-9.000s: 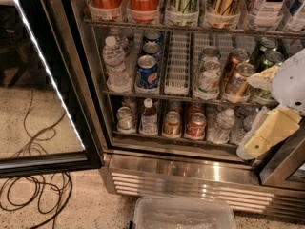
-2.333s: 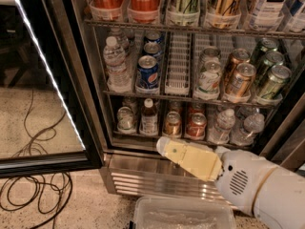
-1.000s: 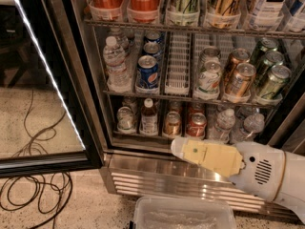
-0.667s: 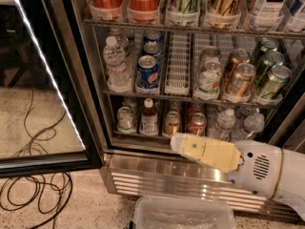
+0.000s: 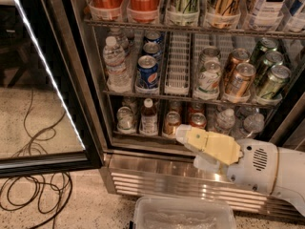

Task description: Pick pepsi can from middle shelf of fridge

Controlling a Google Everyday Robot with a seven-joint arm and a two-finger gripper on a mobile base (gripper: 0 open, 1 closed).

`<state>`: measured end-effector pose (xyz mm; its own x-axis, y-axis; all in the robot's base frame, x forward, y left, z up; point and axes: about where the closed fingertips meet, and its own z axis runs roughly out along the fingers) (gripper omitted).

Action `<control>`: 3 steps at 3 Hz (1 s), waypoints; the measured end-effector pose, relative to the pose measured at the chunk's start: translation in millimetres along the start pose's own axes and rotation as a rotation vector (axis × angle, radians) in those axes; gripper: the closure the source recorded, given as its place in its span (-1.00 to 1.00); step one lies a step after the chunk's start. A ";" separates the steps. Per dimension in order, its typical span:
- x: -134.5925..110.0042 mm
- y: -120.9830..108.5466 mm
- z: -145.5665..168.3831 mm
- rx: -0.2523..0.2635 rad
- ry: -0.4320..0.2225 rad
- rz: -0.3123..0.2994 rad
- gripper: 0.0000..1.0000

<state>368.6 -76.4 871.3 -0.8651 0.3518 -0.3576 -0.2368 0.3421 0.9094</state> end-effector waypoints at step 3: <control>5.7 40.2 -3.4 -0.172 -0.202 -0.136 -1.00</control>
Offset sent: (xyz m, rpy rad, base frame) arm -0.0671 0.0090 0.0536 -0.0531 -1.0638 -0.0791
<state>352.7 -63.6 906.5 -0.7192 0.4848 -0.4977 -0.4304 0.2515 0.8669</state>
